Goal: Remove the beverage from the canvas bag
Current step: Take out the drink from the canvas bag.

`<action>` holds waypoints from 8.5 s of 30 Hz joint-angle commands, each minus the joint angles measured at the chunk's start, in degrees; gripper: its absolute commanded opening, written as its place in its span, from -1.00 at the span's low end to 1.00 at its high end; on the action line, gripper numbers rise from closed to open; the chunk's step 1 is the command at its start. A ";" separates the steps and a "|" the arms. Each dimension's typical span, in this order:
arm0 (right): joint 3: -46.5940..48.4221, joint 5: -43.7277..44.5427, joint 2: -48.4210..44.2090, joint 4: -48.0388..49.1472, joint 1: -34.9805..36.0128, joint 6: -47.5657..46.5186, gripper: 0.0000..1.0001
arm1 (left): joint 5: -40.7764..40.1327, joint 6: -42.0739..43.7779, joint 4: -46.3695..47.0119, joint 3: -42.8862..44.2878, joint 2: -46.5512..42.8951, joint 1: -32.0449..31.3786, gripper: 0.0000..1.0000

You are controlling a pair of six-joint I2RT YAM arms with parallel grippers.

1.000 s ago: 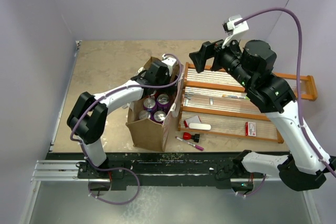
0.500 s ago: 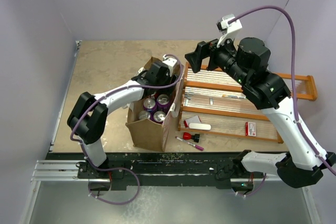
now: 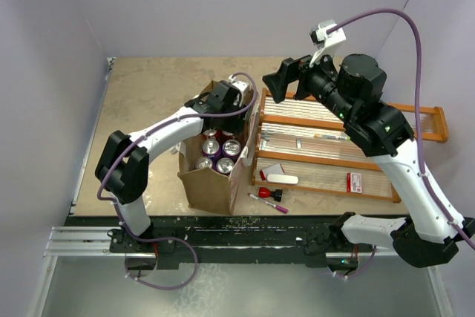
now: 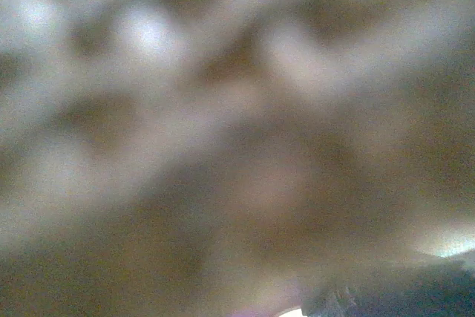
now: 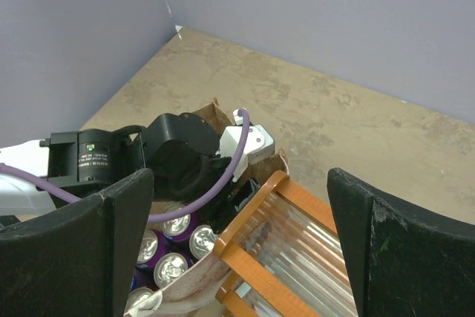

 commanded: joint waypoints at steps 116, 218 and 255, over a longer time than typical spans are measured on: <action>-31.80 -32.07 2.04 30.17 9.50 -52.17 1.00 | 4.17 -12.00 -28.66 10.26 -17.46 1.04 -1.00; -40.86 -23.43 7.97 54.72 13.88 -38.19 -0.43 | 17.33 -15.84 -32.54 17.04 -27.82 2.74 -0.51; -38.65 -22.57 6.79 59.53 13.87 -29.71 -0.88 | 12.76 -12.24 -30.47 6.34 -26.50 2.13 0.84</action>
